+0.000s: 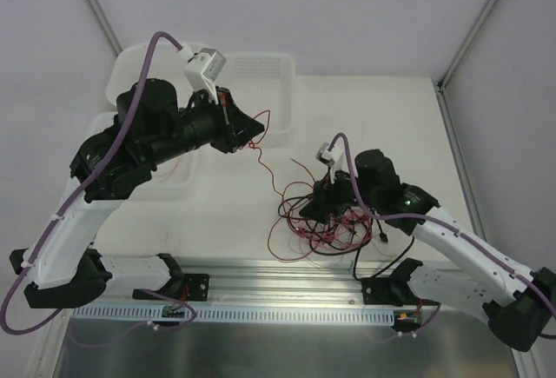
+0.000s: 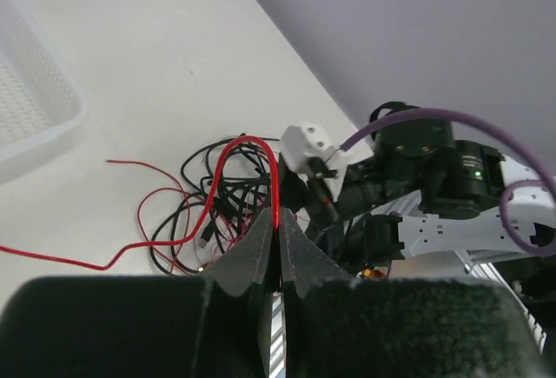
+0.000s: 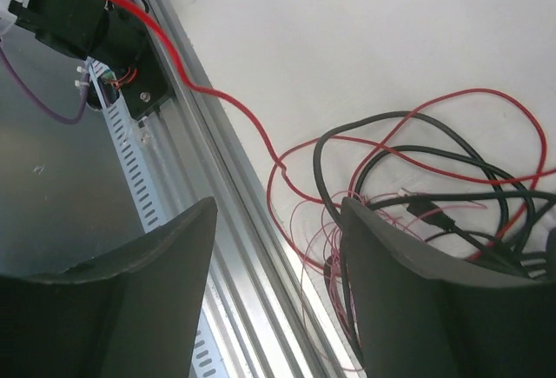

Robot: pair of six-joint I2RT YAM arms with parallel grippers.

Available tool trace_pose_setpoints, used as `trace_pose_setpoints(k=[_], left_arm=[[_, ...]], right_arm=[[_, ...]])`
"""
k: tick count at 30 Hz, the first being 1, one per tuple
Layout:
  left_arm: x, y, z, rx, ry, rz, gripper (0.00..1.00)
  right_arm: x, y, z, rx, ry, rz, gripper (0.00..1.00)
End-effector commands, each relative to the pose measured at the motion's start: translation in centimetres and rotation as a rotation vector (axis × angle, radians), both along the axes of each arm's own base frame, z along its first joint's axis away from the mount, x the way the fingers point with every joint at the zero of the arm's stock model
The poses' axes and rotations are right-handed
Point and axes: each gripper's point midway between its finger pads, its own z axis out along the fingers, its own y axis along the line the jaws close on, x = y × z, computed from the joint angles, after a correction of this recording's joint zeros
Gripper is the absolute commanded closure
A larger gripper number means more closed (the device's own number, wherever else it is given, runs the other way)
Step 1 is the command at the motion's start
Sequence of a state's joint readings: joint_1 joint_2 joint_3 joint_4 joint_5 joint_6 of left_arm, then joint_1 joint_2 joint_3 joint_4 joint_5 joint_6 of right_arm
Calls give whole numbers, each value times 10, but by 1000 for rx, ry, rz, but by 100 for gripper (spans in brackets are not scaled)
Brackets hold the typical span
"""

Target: Untangle the cables

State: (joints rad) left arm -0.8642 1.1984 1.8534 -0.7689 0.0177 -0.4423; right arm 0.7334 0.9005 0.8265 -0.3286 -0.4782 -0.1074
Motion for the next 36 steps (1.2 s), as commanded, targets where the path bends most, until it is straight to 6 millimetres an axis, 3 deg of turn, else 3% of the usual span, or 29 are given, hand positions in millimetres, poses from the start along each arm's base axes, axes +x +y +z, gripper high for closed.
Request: trace_pose_setpoints(k=[1, 12, 15, 16, 18, 19, 20, 21, 22, 23, 24, 25, 26, 27, 29, 30, 31, 33, 35, 36], left_arm=[[-2, 13, 26, -68, -46, 45, 100], [-2, 22, 28, -79, -55, 81, 100], [-2, 26, 27, -77, -58, 98, 100], [-2, 28, 25, -73, -58, 102, 100], [2, 33, 17, -51, -60, 135, 100], [4, 36, 11, -36, -56, 152, 100], [6, 42, 7, -27, -62, 177, 100], [11, 42, -11, 19, -47, 198, 96], [17, 51, -19, 43, -50, 253, 91], [21, 55, -30, 69, -43, 284, 78], [27, 56, -53, 122, -20, 306, 70], [33, 61, -63, 152, -20, 350, 62], [35, 62, -75, 179, -11, 362, 53], [39, 62, -95, 223, 7, 373, 41], [42, 60, -114, 261, 26, 376, 27], [42, 58, -128, 286, 45, 369, 17], [43, 56, -133, 291, 49, 364, 13], [42, 54, -145, 308, 66, 355, 7], [41, 57, -159, 327, 78, 357, 1], [40, 60, -170, 348, 88, 369, 1]], right_arm=[[7, 28, 16, 64, -97, 82, 38], [-5, 76, -30, 26, -18, 189, 53], [-4, 80, -42, 13, 3, 185, 73], [-4, 80, -44, 11, 8, 186, 88], [-6, 75, -41, -1, 7, 174, 99], [-6, 74, -35, 1, -2, 170, 99], [-5, 70, -19, 18, -34, 154, 99], [-7, 63, -17, -13, -22, 143, 99], [-3, 63, 10, 11, -62, 129, 99], [1, 58, 23, 2, -97, 101, 99], [-3, 46, 30, -34, -89, 85, 99], [-1, 41, 48, -33, -113, 64, 99], [9, 36, 87, -8, -180, 7, 100], [7, 24, 97, -51, -184, -10, 99], [19, 10, 127, -72, -246, -89, 99], [18, -1, 165, -51, -300, -120, 99], [26, -4, 171, -76, -309, -152, 99], [36, -27, 214, -74, -386, -266, 99], [53, -41, 234, -98, -438, -373, 99], [53, -50, 256, -63, -471, -412, 99]])
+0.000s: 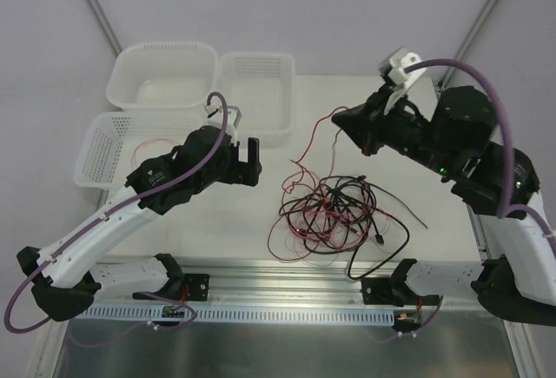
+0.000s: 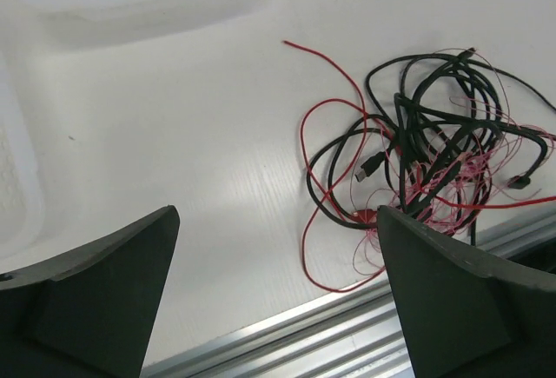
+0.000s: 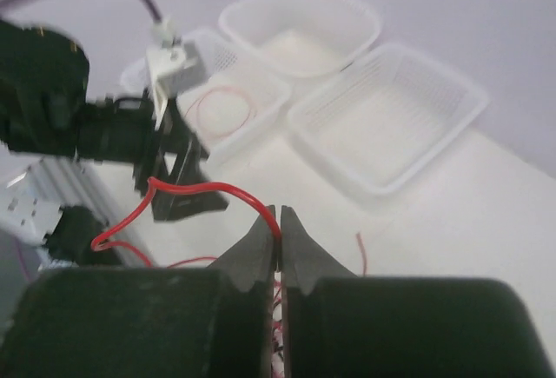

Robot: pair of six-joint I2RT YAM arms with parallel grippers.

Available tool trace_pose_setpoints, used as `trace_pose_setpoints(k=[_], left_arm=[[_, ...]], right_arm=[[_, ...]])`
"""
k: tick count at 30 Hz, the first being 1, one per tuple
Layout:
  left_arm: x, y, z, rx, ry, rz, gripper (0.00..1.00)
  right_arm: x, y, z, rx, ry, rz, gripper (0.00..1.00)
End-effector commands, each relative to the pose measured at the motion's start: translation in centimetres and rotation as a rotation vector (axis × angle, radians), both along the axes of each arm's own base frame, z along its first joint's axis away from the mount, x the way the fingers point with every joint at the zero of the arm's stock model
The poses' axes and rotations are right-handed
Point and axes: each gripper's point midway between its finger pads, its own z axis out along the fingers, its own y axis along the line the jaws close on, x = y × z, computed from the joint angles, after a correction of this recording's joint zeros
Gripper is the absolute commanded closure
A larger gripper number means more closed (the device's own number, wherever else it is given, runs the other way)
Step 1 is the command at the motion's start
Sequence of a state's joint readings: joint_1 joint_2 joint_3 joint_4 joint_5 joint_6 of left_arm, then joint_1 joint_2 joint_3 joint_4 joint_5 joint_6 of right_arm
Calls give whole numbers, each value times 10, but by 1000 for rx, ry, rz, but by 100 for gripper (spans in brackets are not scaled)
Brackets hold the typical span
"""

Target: Untangle the cables

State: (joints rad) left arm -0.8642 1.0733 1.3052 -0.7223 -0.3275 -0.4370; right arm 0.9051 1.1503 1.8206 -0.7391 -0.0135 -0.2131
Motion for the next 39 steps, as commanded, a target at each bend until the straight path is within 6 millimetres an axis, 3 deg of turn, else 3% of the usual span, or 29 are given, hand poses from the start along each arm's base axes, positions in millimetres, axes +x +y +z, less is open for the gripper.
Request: trace_pose_setpoints(k=[1, 5, 6, 12, 15, 17, 20, 29, 33, 39], left_arm=[[4, 11, -1, -15, -53, 53, 1], [-7, 26, -14, -30, -55, 72, 1], [-11, 30, -26, -19, -40, 75, 1], [-30, 40, -38, -108, -62, 47, 1], [-39, 40, -40, -140, -73, 3, 1], [-45, 35, -35, -174, -86, -42, 1], [-50, 33, -31, -190, -116, -93, 1], [-60, 27, 2, -229, -230, -221, 1], [-58, 23, 16, -235, -287, -250, 1], [-53, 2, 41, -279, -368, -324, 1]], right_arm=[[23, -44, 11, -93, -40, -229, 99], [21, -55, 57, 68, -139, -269, 99], [22, -55, 76, 139, -183, -276, 99], [33, -48, 98, 211, -230, -302, 99], [23, -46, 127, 337, -279, -254, 99], [23, -42, 131, 355, -287, -243, 99], [39, -28, 103, 260, -240, -259, 99], [72, 48, -39, -41, -13, -127, 99], [72, 73, -72, -96, 57, -41, 99], [60, 96, -96, -118, 130, 82, 100]])
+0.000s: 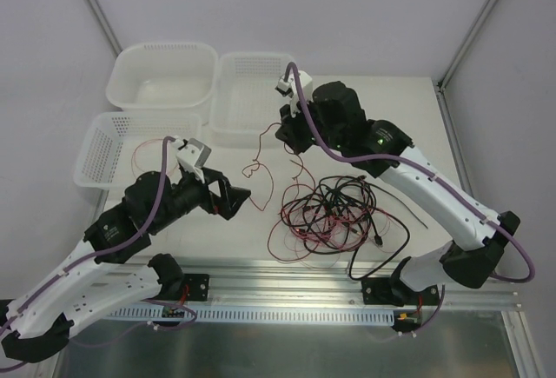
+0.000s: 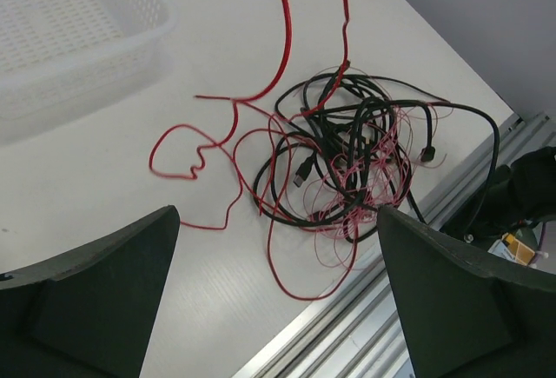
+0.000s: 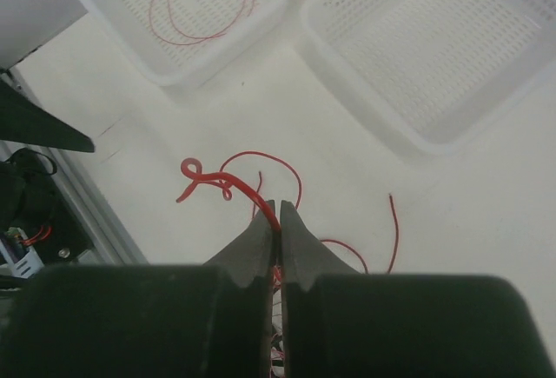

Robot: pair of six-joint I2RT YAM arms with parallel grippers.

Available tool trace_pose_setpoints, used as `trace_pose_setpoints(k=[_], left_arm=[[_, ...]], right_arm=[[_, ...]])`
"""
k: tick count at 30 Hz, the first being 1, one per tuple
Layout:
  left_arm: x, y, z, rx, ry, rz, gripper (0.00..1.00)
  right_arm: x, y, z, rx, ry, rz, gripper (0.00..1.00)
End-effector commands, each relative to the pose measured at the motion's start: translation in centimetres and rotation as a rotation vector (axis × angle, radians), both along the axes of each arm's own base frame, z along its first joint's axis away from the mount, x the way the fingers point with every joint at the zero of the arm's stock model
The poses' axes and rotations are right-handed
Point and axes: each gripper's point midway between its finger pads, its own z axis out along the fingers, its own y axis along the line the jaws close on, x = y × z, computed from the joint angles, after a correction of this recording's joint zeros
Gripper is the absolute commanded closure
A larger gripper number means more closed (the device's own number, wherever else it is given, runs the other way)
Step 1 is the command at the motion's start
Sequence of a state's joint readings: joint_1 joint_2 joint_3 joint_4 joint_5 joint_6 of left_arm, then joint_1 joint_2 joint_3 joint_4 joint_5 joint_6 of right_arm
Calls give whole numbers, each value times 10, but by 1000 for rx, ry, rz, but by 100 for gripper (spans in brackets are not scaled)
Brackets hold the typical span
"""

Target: Untangle the cables

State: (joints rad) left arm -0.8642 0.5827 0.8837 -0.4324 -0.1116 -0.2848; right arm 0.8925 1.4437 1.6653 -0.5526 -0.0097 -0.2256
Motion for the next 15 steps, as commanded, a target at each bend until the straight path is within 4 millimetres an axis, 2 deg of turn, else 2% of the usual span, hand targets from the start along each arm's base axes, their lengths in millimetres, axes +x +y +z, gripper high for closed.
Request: trace_pose_setpoints(k=[1, 5, 9, 11, 12, 15], left_arm=[[7, -19, 44, -72, -129, -66, 1], [22, -35, 50, -61, -144, -65, 1], [39, -47, 46, -45, -137, -38, 1], [43, -51, 48, -55, -149, -33, 4], [45, -54, 48, -58, -148, -36, 6], [47, -61, 47, -73, -140, -50, 25]], right_arm=[[-21, 13, 28, 109, -1, 114, 99], [-28, 19, 19, 115, 35, 145, 99], [-34, 21, 22, 149, 48, 166, 99], [-34, 20, 24, 154, 42, 165, 99], [-34, 19, 22, 151, 43, 161, 99], [-35, 19, 20, 151, 48, 165, 99]])
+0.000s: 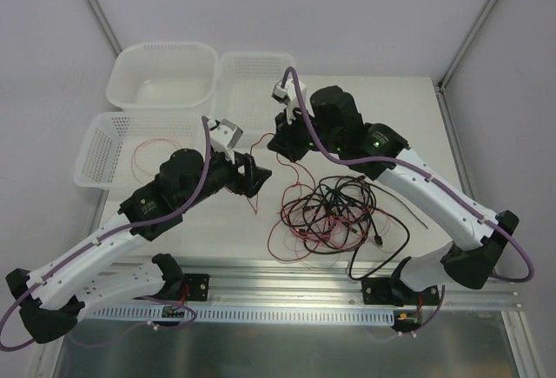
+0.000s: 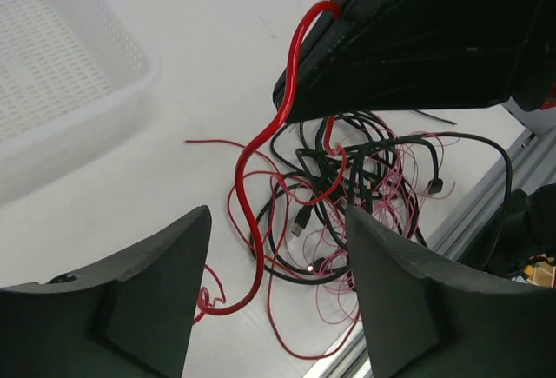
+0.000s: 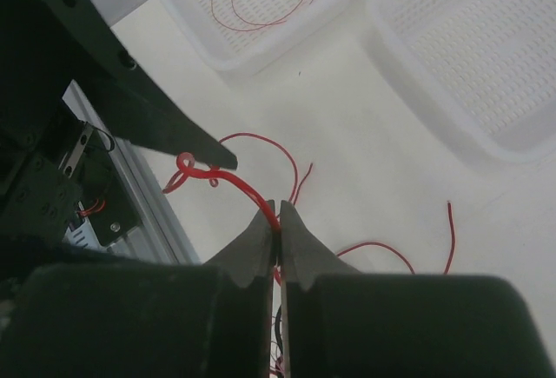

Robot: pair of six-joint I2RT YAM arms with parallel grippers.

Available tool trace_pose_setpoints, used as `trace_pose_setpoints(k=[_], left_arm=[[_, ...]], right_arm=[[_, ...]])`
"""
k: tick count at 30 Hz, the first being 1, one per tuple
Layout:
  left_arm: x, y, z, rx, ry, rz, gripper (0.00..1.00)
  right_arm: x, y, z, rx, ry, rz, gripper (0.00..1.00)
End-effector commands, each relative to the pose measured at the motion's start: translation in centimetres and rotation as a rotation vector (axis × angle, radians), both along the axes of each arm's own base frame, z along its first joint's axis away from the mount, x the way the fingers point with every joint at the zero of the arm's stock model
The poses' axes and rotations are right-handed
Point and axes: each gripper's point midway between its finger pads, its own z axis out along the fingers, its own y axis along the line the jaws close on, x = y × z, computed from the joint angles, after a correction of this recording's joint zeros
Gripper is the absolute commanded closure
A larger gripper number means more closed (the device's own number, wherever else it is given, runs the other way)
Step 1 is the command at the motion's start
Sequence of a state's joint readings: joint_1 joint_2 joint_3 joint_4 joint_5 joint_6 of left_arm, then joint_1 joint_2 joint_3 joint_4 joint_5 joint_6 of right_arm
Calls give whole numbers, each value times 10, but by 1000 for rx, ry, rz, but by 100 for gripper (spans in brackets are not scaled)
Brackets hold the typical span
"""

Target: Untangle the cables

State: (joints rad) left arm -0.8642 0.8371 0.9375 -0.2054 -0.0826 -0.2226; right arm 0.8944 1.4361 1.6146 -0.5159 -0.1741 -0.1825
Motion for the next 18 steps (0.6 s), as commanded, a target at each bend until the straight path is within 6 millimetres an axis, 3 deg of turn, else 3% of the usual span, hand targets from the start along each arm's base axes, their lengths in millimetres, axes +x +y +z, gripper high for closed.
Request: trace_pose_setpoints(k=[1, 4, 5, 6, 10, 11, 13, 14, 18], left_arm=[[5, -9, 36, -98, -83, -13, 40], [7, -10, 36, -106, -77, -5, 72], [7, -10, 38, -111, -79, 1, 92], [7, -8, 40, -114, -82, 7, 100], [11, 1, 58, -144, -114, 61, 100], [12, 3, 63, -149, -126, 66, 100], [12, 7, 81, -172, -154, 82, 100], [16, 13, 86, -171, -170, 116, 100], [27, 23, 118, -177, -227, 192, 100]], right_arm=[[-10, 0, 30, 95, -37, 26, 99], [-9, -2, 24, 85, -33, 15, 99], [-10, -2, 21, 81, -30, 12, 99], [-10, -4, 20, 78, -29, 8, 99], [-8, -13, 9, 57, -23, -37, 85], [-7, -17, 4, 46, -19, -54, 67], [-9, -30, 9, 43, -28, -92, 50], [-12, -35, 12, 44, -32, -98, 37], [-27, -62, 20, 56, -48, -127, 4]])
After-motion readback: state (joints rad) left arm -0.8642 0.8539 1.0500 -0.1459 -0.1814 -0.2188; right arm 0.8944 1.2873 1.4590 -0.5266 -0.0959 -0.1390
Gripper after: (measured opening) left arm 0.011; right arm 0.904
